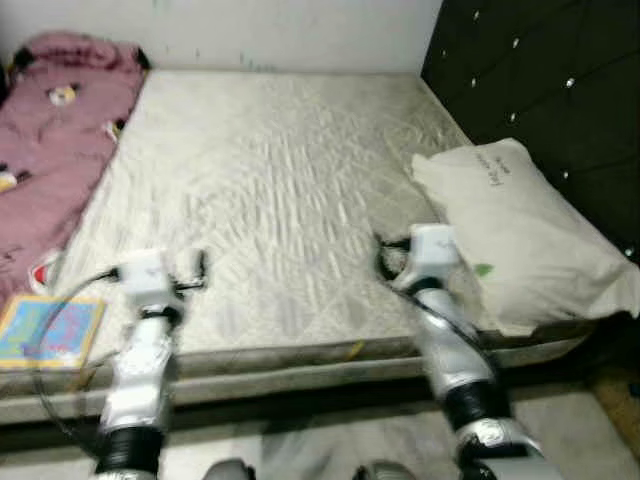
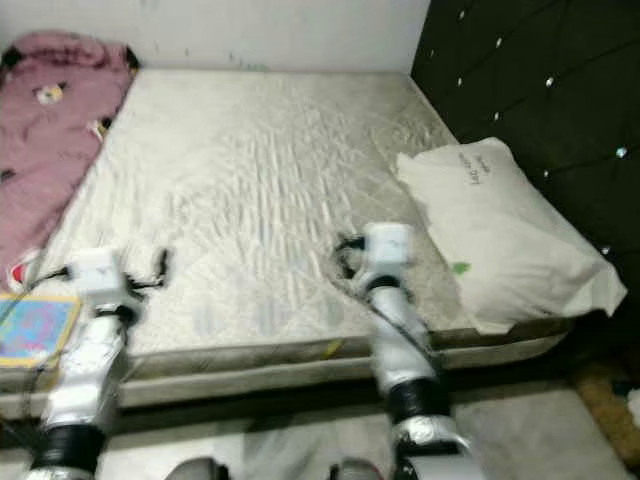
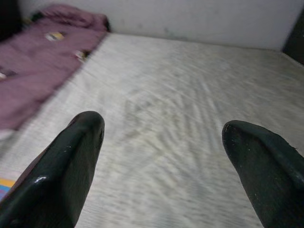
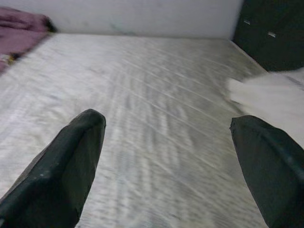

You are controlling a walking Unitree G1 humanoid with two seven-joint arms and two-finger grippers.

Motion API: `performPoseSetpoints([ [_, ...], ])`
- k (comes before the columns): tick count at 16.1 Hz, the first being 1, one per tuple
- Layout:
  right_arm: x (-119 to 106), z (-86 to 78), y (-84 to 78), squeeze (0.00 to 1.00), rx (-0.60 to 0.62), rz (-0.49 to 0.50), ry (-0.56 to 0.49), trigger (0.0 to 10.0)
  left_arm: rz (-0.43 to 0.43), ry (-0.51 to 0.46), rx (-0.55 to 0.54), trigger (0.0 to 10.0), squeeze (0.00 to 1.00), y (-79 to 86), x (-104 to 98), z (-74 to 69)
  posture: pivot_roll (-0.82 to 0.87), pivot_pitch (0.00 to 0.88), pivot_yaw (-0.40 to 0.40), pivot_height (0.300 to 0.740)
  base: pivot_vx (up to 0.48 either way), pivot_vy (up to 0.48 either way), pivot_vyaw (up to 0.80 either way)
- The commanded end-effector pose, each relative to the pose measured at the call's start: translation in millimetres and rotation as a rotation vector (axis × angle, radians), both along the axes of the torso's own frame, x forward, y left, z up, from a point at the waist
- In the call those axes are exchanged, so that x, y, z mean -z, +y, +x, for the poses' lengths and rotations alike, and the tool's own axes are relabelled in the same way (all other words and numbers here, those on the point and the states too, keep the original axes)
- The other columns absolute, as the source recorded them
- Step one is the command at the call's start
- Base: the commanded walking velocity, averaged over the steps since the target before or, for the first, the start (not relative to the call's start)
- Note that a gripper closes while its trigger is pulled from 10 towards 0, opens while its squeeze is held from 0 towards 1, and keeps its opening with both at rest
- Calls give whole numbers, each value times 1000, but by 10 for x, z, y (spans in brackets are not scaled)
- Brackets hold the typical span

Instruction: Clean up the room

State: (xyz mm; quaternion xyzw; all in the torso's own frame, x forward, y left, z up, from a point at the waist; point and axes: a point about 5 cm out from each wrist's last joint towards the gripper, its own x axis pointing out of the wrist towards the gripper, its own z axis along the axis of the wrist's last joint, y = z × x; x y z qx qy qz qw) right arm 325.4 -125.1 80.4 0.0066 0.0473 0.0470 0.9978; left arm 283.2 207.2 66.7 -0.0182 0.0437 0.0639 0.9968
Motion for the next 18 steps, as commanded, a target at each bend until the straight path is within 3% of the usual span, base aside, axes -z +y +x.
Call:
performPoseSetpoints([
  [1,5,4,-157,0,43,-13,1,10000,-11,1,28,10000,0,-112,6,23,-59,0,-32,740,0,472,0],
  [8,-5,13,-173,0,43,-10,2,10000,-24,-1,25,10000,0,-126,-4,30,-69,0,-38,740,0,468,0],
  [12,-4,18,-180,0,42,-13,2,10000,-40,-26,32,10000,0,-138,-28,26,-71,0,-39,740,0,0,0],
  [18,-6,19,-185,0,41,-15,5,10000,-56,-38,43,10000,0,-152,-44,22,-77,0,-40,740,318,0,0],
])
